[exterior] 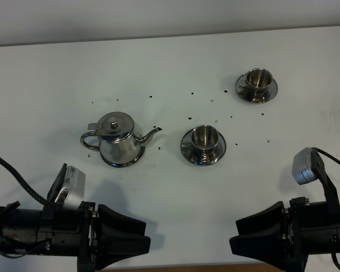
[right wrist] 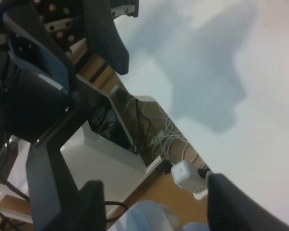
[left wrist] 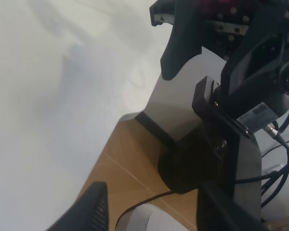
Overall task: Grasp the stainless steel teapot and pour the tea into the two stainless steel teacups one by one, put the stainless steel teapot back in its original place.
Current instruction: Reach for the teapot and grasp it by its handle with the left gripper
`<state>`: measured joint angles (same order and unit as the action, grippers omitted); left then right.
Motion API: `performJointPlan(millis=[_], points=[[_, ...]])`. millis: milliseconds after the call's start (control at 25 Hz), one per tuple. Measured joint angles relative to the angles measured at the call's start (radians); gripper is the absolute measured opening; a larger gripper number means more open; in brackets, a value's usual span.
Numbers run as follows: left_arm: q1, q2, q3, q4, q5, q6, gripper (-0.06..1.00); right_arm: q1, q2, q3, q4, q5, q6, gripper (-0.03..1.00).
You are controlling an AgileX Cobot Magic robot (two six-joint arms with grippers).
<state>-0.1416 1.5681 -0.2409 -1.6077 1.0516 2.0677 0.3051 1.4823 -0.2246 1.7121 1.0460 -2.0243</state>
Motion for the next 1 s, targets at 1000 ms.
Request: performJointPlan(millis=[1000], points=[[0.000,0.000,0.000,-0.017,0.000,0.001,0.47,0.000,0.000,0.000,0.000,0.000,0.000,0.47]])
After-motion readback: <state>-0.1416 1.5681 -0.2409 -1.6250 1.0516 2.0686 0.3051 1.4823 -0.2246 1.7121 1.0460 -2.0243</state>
